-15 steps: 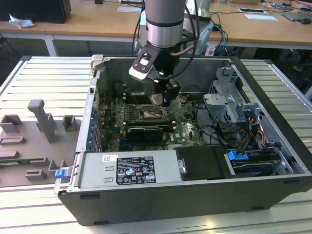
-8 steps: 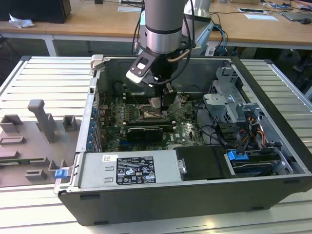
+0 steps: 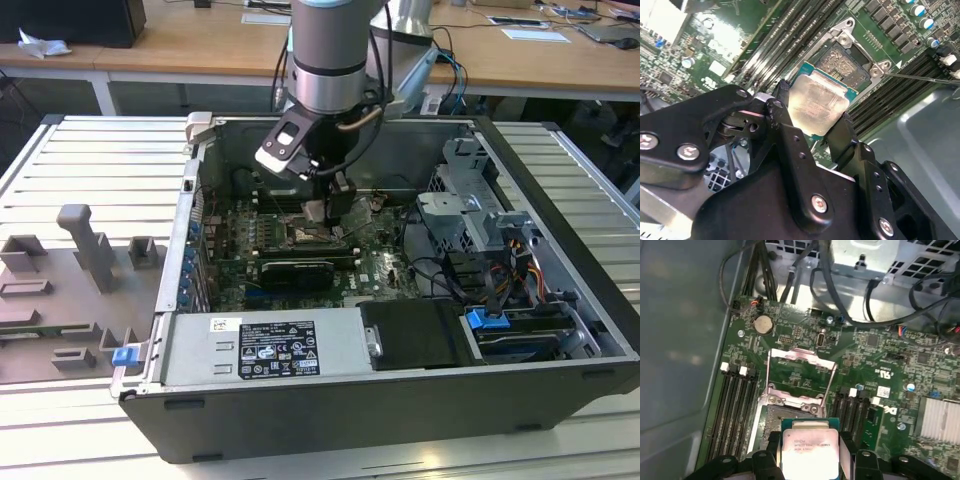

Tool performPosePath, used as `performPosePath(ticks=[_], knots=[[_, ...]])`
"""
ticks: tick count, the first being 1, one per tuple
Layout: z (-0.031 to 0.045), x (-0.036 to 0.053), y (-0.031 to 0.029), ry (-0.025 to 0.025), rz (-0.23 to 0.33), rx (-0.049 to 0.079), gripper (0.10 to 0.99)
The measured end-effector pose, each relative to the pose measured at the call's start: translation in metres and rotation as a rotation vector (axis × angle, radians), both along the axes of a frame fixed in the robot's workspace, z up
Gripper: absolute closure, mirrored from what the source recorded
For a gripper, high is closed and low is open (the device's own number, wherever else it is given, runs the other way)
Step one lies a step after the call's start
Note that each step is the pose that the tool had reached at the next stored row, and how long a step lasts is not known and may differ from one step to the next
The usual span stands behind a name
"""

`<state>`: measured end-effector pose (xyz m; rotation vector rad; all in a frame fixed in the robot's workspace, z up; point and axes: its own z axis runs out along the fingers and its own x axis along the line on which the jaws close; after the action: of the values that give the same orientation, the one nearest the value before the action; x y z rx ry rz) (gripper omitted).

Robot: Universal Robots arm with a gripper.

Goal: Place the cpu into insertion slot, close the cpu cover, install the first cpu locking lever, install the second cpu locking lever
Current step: 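Place the cpu into insertion slot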

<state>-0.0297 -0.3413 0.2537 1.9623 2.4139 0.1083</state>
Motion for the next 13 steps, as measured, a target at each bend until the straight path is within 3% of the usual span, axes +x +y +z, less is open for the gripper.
performPosePath(ticks=[3, 4, 13], knots=[[-0.0036, -0.0029, 0.0066, 0.006, -0.002, 0.0, 0.545], [-0.0069, -0.0031, 0.0087, 0.012, -0.011, 0.0, 0.545], [-0.0227, -0.0032, 0.0126, 0.0329, -0.109, 0.0, 0.545]])
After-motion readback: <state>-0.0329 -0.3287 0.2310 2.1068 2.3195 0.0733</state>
